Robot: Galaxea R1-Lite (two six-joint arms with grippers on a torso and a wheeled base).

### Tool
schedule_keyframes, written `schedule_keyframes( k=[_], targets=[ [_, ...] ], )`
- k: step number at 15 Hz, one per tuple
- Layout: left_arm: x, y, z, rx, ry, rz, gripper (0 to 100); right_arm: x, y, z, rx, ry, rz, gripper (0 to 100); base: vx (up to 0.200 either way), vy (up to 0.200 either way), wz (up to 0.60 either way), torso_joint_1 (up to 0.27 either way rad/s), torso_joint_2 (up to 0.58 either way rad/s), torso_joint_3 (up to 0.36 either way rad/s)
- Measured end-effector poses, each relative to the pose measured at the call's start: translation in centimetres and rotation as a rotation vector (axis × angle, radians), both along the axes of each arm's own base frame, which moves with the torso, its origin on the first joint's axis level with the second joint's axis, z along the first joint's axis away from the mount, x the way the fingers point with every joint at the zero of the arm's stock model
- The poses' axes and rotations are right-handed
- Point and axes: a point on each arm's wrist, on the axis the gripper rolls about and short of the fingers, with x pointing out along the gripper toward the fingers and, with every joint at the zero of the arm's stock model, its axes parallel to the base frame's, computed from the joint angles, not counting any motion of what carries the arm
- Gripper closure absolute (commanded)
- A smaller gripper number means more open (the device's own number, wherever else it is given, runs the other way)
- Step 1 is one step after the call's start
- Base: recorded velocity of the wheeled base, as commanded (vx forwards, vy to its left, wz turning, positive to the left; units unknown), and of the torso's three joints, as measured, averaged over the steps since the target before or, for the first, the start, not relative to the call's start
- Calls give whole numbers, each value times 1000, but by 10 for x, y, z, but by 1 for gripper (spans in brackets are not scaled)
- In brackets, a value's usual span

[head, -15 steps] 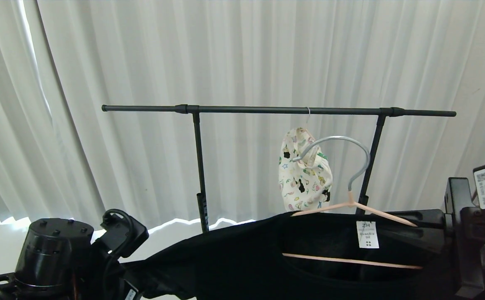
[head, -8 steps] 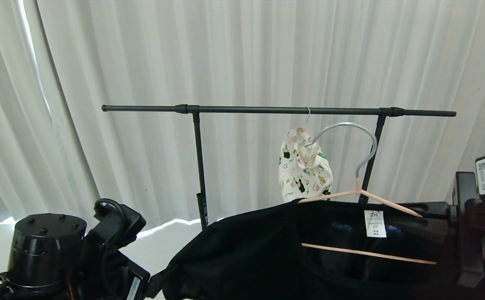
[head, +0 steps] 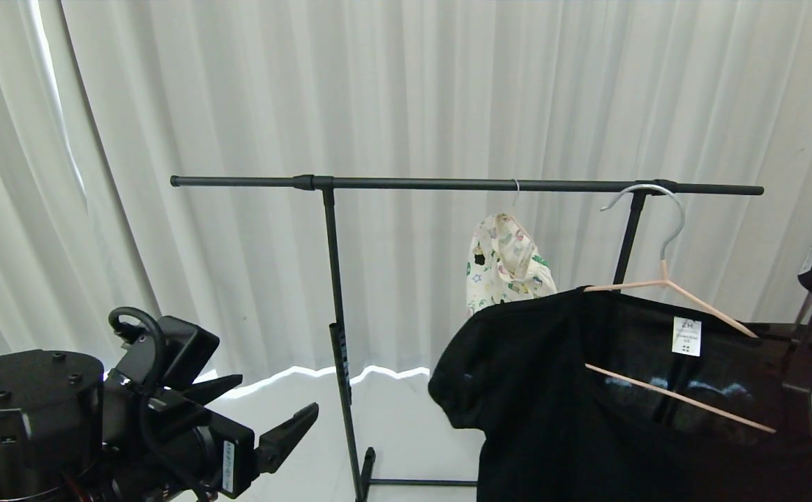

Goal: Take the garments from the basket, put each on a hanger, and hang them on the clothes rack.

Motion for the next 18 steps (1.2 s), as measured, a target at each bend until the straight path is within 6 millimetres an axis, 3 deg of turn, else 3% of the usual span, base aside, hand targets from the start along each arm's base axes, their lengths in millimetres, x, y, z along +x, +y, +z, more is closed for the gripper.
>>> schedule_keyframes(
  k=[2,4,7,9,18],
  targets=[
    [2,1,-2,47,-10,70,0,-4,-13,-12,-37,50,-125,100,0,0,0,0,0,0],
    [9,2,-8,147,-25,248,0,-11,-28,-22,-83,116,-270,100,0,0,0,0,0,0],
    [27,-4,-11,209,-58,408,0,-21,-44,-24,-64,166,-431,100,0,0,0,0,0,0],
    [35,-8,-13,214,-77,430,0,-23,-47,-23,-57,156,-449,100,0,0,0,0,0,0],
    [40,-12,-18,226,-67,426,0,-25,-47,-22,-51,147,-450,100,0,-200,0,4,4,1]
  ],
)
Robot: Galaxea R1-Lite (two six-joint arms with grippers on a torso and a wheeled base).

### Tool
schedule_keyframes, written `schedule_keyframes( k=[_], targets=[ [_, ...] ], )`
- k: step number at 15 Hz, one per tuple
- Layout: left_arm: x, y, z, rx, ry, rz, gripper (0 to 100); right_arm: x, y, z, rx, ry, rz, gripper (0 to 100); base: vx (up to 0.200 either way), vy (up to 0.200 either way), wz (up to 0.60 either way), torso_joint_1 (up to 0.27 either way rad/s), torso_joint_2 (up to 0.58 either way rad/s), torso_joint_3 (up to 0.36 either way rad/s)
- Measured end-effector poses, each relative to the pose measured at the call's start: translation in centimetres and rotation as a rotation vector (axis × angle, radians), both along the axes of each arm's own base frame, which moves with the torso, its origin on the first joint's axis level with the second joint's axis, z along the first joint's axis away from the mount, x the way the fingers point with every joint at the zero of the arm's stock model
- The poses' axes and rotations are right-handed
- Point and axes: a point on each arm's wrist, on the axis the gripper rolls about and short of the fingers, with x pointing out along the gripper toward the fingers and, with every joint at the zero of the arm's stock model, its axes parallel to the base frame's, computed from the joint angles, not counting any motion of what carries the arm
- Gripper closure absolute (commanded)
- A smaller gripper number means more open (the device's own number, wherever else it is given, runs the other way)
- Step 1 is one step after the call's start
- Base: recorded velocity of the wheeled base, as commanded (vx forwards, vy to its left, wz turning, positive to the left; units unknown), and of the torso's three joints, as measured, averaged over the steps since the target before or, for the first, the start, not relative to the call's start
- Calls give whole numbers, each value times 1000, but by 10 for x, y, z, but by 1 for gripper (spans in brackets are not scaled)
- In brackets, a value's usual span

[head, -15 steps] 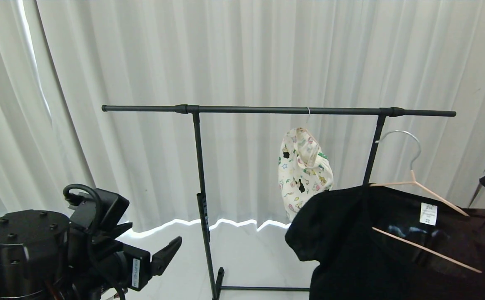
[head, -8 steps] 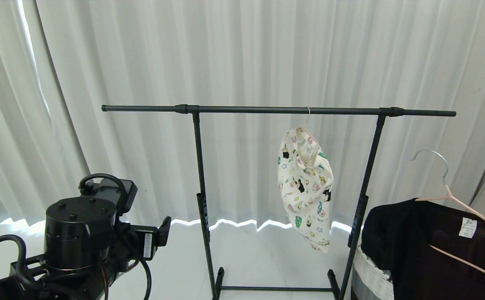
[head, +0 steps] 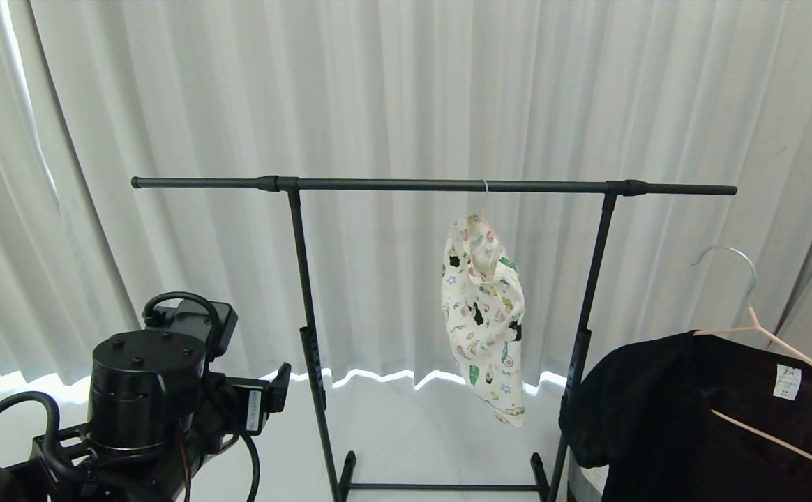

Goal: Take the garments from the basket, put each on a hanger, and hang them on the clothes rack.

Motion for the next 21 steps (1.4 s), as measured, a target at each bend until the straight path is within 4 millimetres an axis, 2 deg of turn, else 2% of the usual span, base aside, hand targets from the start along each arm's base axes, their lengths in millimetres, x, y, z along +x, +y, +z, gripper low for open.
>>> schedule_keyframes(
  k=[4,7,10,12,15,21],
  targets=[
    [0,0,-2,4,7,1,0,4,4,4,39,-1,19,100,0,0,0,0,0,0],
    [0,1,-2,6,6,4,0,12,16,16,200,-8,21,100,0,0,0,0,0,0],
    [-1,1,-1,7,3,5,0,34,33,36,328,-103,63,100,0,0,0,0,0,0],
    [-3,2,1,33,-2,-10,0,49,40,39,343,-139,75,100,0,0,0,0,0,0],
    [-6,4,6,36,-21,-16,0,59,44,37,341,-129,79,100,0,0,0,0,0,0],
    [-8,5,10,24,-37,-19,0,67,47,37,347,-160,88,100,200,0,0,1,0,5]
  ],
)
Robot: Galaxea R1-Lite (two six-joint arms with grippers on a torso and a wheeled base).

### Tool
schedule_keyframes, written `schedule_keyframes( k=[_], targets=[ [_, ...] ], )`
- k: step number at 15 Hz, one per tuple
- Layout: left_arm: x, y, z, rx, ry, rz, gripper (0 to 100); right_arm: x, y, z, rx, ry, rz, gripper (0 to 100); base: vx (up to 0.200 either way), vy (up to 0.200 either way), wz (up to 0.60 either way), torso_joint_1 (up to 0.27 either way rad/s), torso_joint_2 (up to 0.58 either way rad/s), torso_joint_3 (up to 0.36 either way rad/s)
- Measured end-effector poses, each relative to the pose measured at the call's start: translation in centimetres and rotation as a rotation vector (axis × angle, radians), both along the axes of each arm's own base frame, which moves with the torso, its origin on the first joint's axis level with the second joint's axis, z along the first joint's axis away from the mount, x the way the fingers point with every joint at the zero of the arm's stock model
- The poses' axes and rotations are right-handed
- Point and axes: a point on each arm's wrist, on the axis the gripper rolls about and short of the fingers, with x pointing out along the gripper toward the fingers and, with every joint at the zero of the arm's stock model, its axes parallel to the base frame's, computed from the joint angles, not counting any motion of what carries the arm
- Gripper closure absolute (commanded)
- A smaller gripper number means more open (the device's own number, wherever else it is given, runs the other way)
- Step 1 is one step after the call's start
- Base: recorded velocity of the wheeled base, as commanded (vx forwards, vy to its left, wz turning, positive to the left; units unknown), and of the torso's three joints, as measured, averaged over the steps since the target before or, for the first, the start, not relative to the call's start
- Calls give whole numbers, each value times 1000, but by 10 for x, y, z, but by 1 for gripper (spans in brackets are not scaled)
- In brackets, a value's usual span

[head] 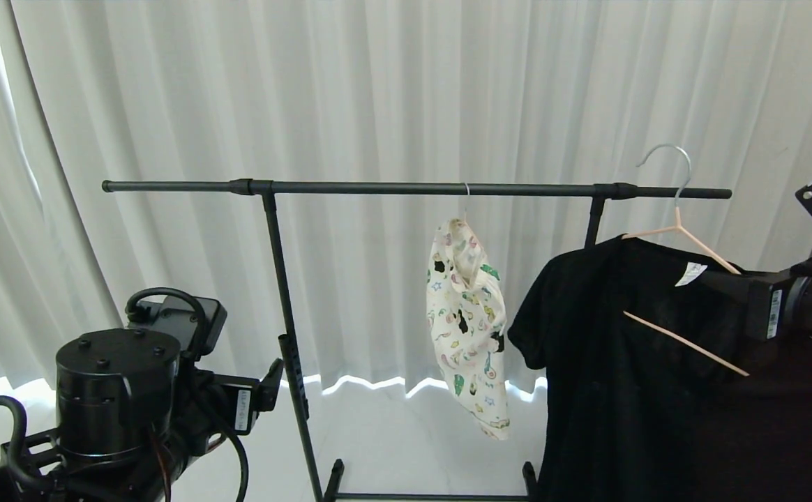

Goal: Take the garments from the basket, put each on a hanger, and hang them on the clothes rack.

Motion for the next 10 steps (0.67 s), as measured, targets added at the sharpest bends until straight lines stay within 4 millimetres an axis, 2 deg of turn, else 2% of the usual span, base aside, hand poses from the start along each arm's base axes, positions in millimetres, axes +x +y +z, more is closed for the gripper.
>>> schedule_keyframes(
  k=[10],
  targets=[
    [-1,0,0,-1,-2,1,0,0,6,-1,-1,5,30,100,200,0,0,2,4,3]
  ],
)
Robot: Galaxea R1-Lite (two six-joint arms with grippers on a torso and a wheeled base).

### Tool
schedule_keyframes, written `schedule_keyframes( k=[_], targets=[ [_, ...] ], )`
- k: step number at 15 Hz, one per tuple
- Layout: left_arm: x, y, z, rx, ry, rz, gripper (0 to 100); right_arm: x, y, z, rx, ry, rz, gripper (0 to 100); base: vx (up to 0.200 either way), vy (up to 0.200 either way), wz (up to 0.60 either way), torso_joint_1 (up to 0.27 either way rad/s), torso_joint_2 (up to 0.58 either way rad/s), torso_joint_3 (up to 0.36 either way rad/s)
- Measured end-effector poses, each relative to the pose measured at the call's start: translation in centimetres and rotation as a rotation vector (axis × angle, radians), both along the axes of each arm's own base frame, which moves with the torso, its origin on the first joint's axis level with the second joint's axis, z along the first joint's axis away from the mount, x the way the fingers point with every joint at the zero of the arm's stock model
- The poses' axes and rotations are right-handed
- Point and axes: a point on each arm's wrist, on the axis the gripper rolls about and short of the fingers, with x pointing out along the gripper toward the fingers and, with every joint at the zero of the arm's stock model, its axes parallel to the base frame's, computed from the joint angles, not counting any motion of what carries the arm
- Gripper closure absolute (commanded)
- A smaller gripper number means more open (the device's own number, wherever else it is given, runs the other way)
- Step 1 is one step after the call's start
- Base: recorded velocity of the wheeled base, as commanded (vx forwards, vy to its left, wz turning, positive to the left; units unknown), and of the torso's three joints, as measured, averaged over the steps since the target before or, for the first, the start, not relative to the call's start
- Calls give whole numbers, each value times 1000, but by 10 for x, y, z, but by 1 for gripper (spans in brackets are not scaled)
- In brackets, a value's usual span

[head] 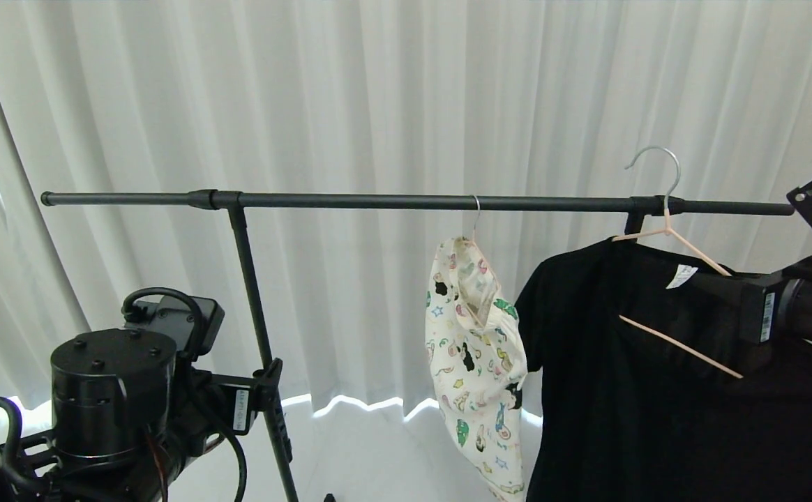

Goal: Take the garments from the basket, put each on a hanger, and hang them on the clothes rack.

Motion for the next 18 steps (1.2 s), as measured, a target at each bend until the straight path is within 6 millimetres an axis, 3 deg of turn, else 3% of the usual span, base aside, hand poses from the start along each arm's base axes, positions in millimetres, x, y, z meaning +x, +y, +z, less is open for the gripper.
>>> schedule_keyframes(
  k=[3,12,15,18],
  targets=[
    [0,0,0,0,1,-4,0,0,0,-1,-1,3,0,100,200,0,0,-1,2,2],
    [0,0,0,1,1,-4,0,4,1,-4,-6,19,0,100,0,0,0,0,0,0],
    [0,0,0,3,2,-5,0,22,6,-1,6,-19,-5,100,0,0,0,0,0,0],
    [0,0,0,7,1,-7,0,45,13,-11,-1,4,-16,100,0,0,0,0,0,0]
  ],
)
